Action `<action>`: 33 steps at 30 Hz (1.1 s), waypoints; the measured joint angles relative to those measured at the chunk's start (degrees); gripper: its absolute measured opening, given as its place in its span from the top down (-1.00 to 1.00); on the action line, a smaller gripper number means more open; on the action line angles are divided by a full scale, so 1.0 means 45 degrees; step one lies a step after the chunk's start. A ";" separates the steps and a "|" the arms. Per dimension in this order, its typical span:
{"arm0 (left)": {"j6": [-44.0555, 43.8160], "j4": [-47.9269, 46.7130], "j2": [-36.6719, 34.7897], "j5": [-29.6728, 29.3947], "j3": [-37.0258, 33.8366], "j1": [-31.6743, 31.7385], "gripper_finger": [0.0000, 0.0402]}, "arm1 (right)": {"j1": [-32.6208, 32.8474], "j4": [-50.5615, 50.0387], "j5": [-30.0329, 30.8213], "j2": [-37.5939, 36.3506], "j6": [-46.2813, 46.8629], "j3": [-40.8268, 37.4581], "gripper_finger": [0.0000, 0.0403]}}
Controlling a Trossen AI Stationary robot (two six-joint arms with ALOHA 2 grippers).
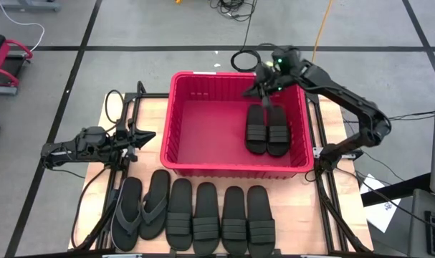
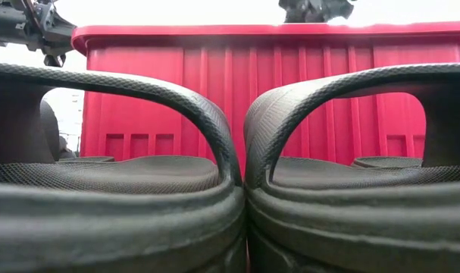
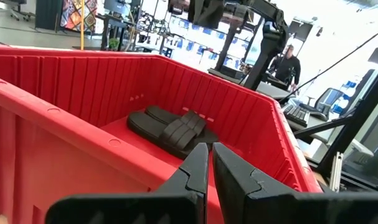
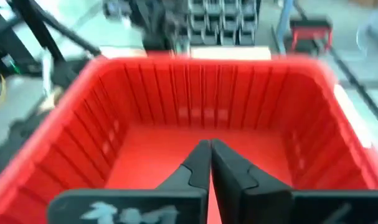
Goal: Pick and place slides into bin
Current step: Put the black slide into the red container
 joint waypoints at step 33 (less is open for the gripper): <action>0.0238 -0.0155 -0.0003 0.0000 0.0000 -0.0005 0.87 | 0.0438 0.7758 -0.2308 -0.0369 0.5662 -0.3729 1.00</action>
